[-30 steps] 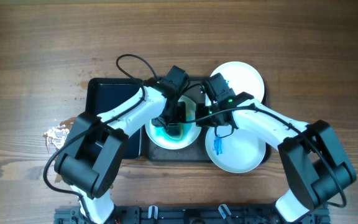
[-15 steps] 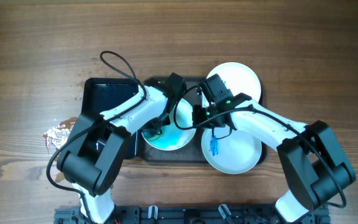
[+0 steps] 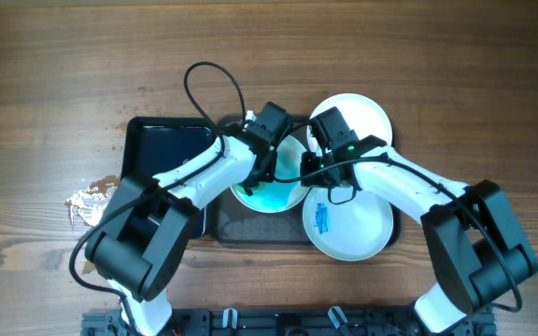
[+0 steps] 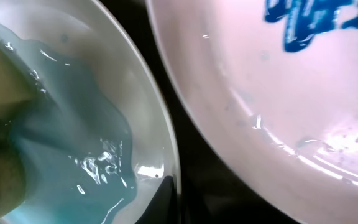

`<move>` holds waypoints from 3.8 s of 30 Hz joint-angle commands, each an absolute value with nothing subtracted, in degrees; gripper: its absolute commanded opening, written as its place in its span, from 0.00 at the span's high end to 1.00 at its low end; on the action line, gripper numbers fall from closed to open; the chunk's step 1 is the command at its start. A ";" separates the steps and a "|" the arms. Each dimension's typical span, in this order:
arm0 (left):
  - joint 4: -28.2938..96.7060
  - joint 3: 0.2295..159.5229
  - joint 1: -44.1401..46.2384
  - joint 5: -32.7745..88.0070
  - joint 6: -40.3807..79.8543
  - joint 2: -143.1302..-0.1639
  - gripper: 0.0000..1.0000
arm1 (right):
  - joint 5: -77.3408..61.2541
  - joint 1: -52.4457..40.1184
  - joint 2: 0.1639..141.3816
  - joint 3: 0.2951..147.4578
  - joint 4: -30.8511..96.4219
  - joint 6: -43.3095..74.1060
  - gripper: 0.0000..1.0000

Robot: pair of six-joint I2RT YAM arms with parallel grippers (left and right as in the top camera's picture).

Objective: Clean dirty plates on tray and stack at the side
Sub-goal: 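Scrub the blue paint on the plate with the sponge in the left gripper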

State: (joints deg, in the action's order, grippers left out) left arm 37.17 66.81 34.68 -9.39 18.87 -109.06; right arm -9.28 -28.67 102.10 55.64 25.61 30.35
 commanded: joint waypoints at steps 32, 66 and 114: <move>53.89 64.95 37.63 -24.86 48.93 -114.21 0.96 | -13.30 -30.44 102.91 56.49 24.73 28.64 0.96; 43.00 64.95 37.04 -13.02 30.26 -113.56 0.96 | -6.35 -30.35 102.85 56.60 25.69 34.48 0.96; 31.44 64.95 24.21 41.15 10.07 -113.25 0.96 | -4.10 -30.26 101.65 56.69 29.87 31.92 0.96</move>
State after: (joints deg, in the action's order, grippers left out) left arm 34.33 66.15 23.07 27.51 11.73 -110.93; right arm -4.08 -29.80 101.30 57.17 29.63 33.12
